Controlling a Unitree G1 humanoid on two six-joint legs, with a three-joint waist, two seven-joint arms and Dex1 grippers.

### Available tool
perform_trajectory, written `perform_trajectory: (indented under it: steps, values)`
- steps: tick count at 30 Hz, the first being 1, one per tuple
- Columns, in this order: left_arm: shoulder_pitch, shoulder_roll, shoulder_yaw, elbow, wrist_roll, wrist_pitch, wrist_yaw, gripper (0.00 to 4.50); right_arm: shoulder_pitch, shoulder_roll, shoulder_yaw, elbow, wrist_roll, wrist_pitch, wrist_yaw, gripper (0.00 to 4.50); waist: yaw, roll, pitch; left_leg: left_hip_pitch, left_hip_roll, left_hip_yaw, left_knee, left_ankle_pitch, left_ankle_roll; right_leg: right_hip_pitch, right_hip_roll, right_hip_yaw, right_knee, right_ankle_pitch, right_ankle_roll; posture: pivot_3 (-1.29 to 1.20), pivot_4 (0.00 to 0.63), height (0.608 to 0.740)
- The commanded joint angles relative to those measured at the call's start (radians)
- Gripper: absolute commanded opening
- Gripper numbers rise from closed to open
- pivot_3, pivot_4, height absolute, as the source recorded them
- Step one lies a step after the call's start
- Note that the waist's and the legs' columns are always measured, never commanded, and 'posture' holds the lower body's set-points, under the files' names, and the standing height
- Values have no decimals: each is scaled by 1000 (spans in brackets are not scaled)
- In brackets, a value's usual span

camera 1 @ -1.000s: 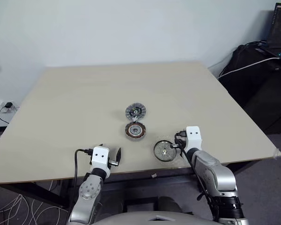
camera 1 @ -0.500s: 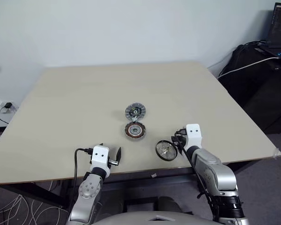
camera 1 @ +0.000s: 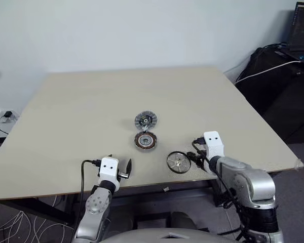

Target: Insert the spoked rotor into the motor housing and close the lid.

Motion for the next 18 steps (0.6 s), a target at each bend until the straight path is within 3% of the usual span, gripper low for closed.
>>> perform_trajectory:
  steps: [1, 18]
  values:
    - [-14, -9, 2, -9, -6, -10, -5, 4500, -51, -14, -17, -43, 36, 95, 21, 2394, 0, -1, 0, 0, 0, 0, 0, 0, 0, 0, 0, 0, 0, 0, 0, 0, 0, 740]
    - [4, -25, 8, -22, -4, -11, 4, 4500, -96, -32, 57, 126, 21, 111, 29, 2394, -1, -1, 1, -1, 0, 0, 0, 0, 1, -1, -1, 0, -1, 0, 0, 0, 0, 740]
